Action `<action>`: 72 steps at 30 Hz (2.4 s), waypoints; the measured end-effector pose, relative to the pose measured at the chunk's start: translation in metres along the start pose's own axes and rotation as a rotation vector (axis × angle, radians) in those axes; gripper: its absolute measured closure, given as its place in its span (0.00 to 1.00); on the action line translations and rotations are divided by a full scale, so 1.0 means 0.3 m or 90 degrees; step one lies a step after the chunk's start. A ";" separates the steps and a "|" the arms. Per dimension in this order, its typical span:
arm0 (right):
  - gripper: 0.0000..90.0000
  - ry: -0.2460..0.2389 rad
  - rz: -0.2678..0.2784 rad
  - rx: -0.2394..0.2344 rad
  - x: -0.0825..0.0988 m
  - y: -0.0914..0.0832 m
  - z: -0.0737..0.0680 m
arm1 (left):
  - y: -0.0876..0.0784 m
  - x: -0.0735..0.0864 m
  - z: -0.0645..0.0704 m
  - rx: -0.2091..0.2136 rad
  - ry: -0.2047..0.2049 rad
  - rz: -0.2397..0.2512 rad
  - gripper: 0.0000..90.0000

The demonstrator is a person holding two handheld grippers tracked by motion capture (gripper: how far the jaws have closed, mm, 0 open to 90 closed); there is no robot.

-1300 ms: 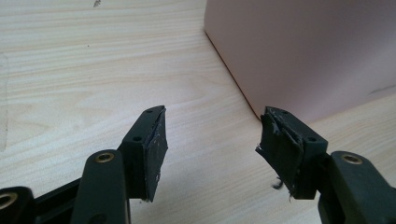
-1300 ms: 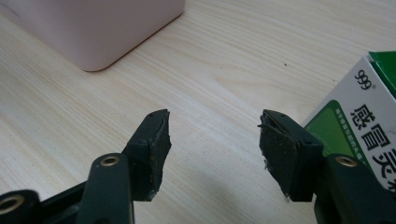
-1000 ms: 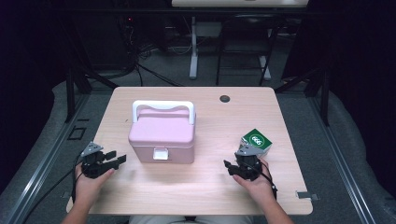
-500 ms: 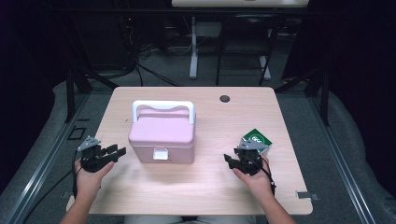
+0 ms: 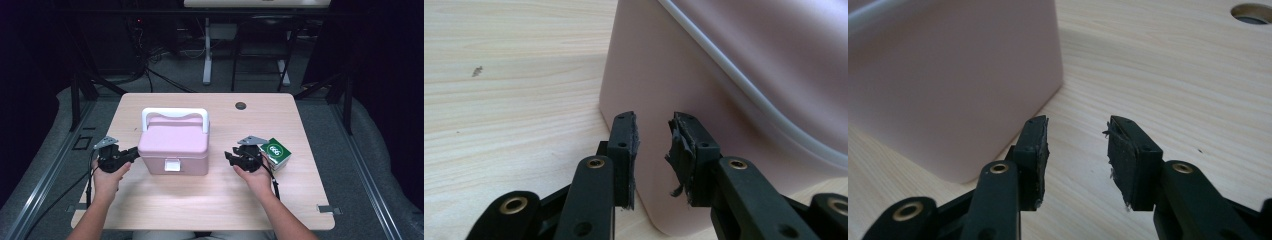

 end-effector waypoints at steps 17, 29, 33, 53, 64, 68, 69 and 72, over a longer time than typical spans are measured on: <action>0.75 0.009 0.051 -0.031 -0.065 0.028 -0.070 | 0.023 -0.006 0.061 -0.009 0.025 -0.004 0.81; 1.00 0.000 0.055 -0.033 -0.056 0.021 -0.112 | 0.021 -0.001 0.101 -0.025 0.028 -0.011 1.00; 1.00 0.008 0.048 -0.026 -0.048 0.010 -0.116 | 0.016 0.006 0.117 -0.019 0.031 -0.020 1.00; 1.00 -0.028 0.002 0.006 0.134 -0.166 -0.121 | -0.001 0.088 0.306 0.007 0.091 -0.061 1.00; 1.00 -0.019 0.006 0.025 0.207 -0.230 -0.109 | -0.004 0.120 0.375 0.031 0.104 -0.070 1.00; 1.00 -0.011 0.011 0.020 0.211 -0.230 -0.109 | -0.002 0.123 0.374 0.036 0.102 -0.070 1.00; 1.00 -0.014 0.014 0.019 0.212 -0.228 -0.108 | -0.003 0.123 0.372 0.040 0.104 -0.072 1.00; 1.00 -0.012 0.012 0.015 0.214 -0.227 -0.106 | -0.002 0.123 0.369 0.041 0.107 -0.072 0.99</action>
Point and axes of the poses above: each handheld gripper's, and its own axes: y roughly forward along the jaws, x roughly out of its underside, z roughly to its right, the point moved 7 cm from there along y, roughly forward along the jaws, and after that the axes turned 15 degrees about -z, right-handed, at the moved point
